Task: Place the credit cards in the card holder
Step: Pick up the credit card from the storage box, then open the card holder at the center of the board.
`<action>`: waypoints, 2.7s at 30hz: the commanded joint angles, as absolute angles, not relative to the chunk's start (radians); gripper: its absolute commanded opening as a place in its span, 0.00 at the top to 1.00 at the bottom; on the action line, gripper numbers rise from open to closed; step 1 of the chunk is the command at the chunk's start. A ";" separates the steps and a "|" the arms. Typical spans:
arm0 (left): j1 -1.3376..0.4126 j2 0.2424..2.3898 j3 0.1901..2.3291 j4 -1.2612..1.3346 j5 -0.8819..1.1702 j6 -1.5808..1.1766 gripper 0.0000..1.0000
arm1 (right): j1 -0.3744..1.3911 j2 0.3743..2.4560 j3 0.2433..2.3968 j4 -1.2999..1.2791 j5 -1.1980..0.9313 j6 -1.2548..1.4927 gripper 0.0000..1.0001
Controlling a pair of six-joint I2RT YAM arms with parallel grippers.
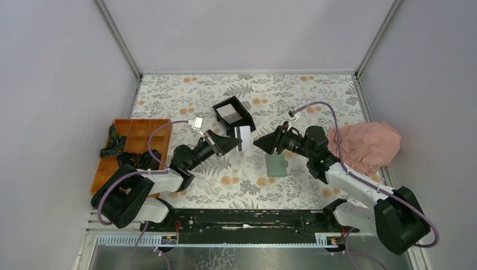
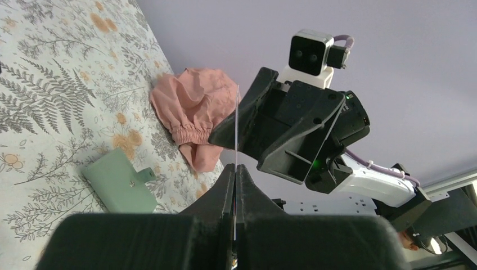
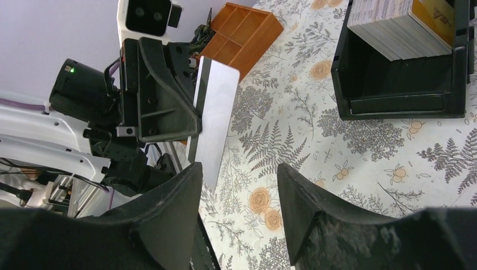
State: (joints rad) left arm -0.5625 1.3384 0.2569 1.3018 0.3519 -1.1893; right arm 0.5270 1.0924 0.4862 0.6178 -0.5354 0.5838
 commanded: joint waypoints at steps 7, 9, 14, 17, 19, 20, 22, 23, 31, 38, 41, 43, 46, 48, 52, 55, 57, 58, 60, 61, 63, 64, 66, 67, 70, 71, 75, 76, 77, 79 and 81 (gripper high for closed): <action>-0.592 1.469 0.301 1.518 0.387 -1.243 1.00 | 0.523 1.238 0.528 0.910 -0.586 0.705 0.44; -0.592 1.489 0.314 1.532 0.395 -1.248 1.00 | 0.523 1.261 0.529 0.940 -0.595 0.722 0.46; -0.594 1.525 0.331 1.552 0.397 -1.259 1.00 | 0.523 1.299 0.535 0.984 -0.624 0.751 0.70; -0.594 1.544 0.339 1.559 0.400 -1.262 1.00 | 0.524 1.307 0.533 1.001 -0.631 0.765 0.86; -0.594 1.555 0.338 1.569 0.395 -1.264 1.00 | 0.524 1.308 0.534 1.003 -0.637 0.770 0.99; -0.591 1.559 0.335 1.572 0.392 -1.264 0.97 | 0.522 1.304 0.534 1.003 -0.640 0.774 1.00; -0.586 1.558 0.322 1.563 0.367 -1.260 0.59 | 0.516 1.285 0.531 0.995 -0.644 0.777 1.00; -0.580 1.558 0.313 1.559 0.357 -1.258 0.41 | 0.511 1.271 0.532 0.977 -0.644 0.777 1.00; -0.558 1.530 0.288 1.400 0.316 -1.165 0.34 | 0.502 1.070 0.614 0.423 -0.484 0.561 1.00; -0.654 1.393 0.355 0.933 0.128 -0.912 0.36 | 0.502 1.024 0.737 -0.110 -0.219 0.417 1.00; -0.725 1.374 0.410 0.767 0.023 -0.816 0.38 | 0.503 1.036 0.782 -0.244 -0.152 0.377 1.00; -0.760 1.379 0.437 0.690 -0.042 -0.792 0.40 | 0.510 1.045 0.798 -0.308 -0.110 0.360 1.00; -0.816 1.401 0.478 0.613 -0.114 -0.762 0.42 | 0.545 1.044 0.808 -0.375 -0.029 0.347 1.00; -0.849 1.421 0.514 0.571 -0.156 -0.746 0.43 | 0.576 1.056 0.815 -0.418 0.006 0.347 1.00; -0.898 1.466 0.563 0.506 -0.220 -0.736 0.46 | 0.648 1.083 0.819 -0.473 0.096 0.371 1.00; -0.931 1.500 0.584 0.489 -0.254 -0.733 0.48 | 0.689 1.094 0.810 -0.479 0.137 0.395 1.00; -0.951 1.523 0.599 0.476 -0.270 -0.728 0.49 | 0.715 1.108 0.810 -0.490 0.175 0.409 1.00; -0.959 1.533 0.605 0.471 -0.279 -0.726 0.49 | 0.722 1.117 0.810 -0.494 0.193 0.413 1.00; -0.976 1.555 0.619 0.464 -0.291 -0.719 0.49 | 0.729 1.131 0.807 -0.492 0.212 0.421 1.00; -0.983 1.565 0.626 0.459 -0.296 -0.717 0.49 | 0.731 1.137 0.805 -0.488 0.218 0.423 1.00; -0.994 1.582 0.645 0.444 -0.306 -0.709 0.49 | 0.733 1.153 0.803 -0.483 0.225 0.426 1.00; -1.000 1.587 0.652 0.438 -0.310 -0.705 0.49 | 0.732 1.163 0.802 -0.482 0.229 0.428 1.00; -1.007 1.599 0.664 0.430 -0.315 -0.701 0.49 | 0.733 1.187 0.797 -0.475 0.236 0.428 1.00; -1.012 1.608 0.670 0.427 -0.315 -0.698 0.49 | 0.733 1.199 0.794 -0.470 0.237 0.427 1.00; -1.020 1.626 0.687 0.421 -0.317 -0.694 0.49 | 0.733 1.233 0.789 -0.458 0.247 0.427 1.00; -1.024 1.632 0.691 0.420 -0.317 -0.693 0.49 | 0.733 1.240 0.787 -0.455 0.253 0.426 1.00; -1.029 1.654 0.706 0.413 -0.316 -0.692 0.50 | 0.733 1.264 0.796 -0.461 0.285 0.423 1.00; -1.030 1.659 0.709 0.411 -0.317 -0.692 0.50 | 0.733 1.270 0.800 -0.465 0.297 0.423 1.00; -1.032 1.663 0.711 0.408 -0.319 -0.692 0.50 | 0.732 1.274 0.804 -0.471 0.309 0.422 1.00; -1.033 1.667 0.714 0.405 -0.319 -0.692 0.50 | 0.733 1.275 0.808 -0.482 0.334 0.423 1.00; -1.035 1.671 0.716 0.402 -0.319 -0.692 0.50 | 0.733 1.270 0.808 -0.492 0.366 0.424 1.00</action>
